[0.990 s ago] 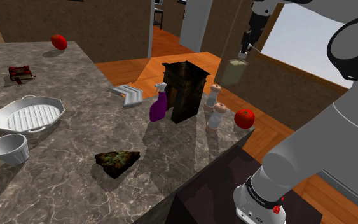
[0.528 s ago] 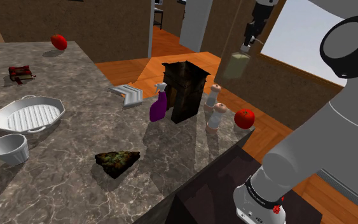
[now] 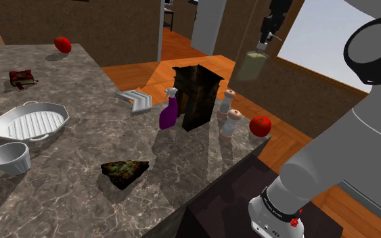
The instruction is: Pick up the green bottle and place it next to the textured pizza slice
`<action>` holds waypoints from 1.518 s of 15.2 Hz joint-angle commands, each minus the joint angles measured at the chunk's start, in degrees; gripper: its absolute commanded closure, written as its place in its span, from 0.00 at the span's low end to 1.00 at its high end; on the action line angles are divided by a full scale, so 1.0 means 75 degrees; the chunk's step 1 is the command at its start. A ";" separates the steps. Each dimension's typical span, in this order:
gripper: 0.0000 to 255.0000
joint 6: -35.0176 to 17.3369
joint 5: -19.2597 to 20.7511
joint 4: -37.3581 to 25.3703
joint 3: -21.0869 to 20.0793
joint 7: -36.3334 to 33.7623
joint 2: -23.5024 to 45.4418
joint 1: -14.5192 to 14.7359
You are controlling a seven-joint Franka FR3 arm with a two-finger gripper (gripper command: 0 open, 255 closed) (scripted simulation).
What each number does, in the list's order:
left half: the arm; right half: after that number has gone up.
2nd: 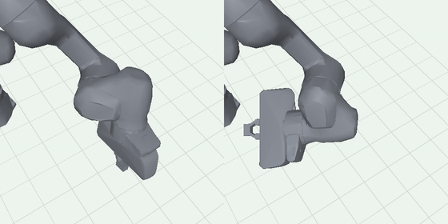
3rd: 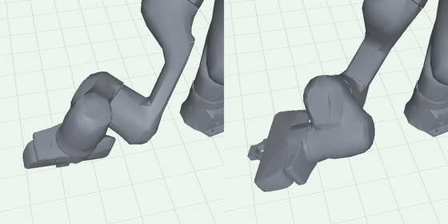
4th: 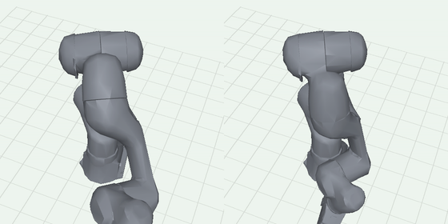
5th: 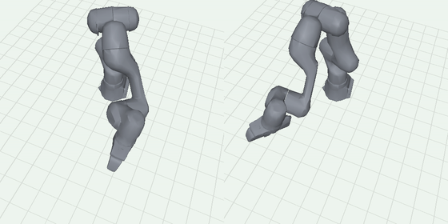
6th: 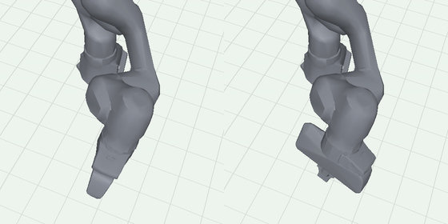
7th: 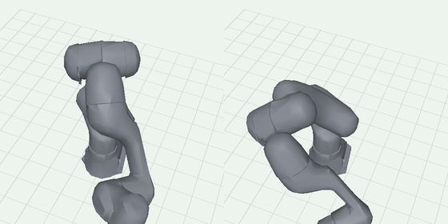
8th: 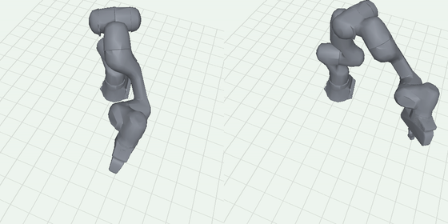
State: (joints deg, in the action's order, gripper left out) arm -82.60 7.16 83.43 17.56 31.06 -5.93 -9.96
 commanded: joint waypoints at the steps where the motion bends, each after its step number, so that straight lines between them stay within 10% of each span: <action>1: 1.00 0.0021 0.0141 0.0463 -0.0244 -0.0402 -0.0464 0.0163; 23: 1.00 0.0784 -0.0419 0.2664 -0.3256 -0.4538 -0.2931 0.1343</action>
State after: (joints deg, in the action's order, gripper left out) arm -76.90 4.56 103.22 -5.68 -1.33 -27.69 -0.28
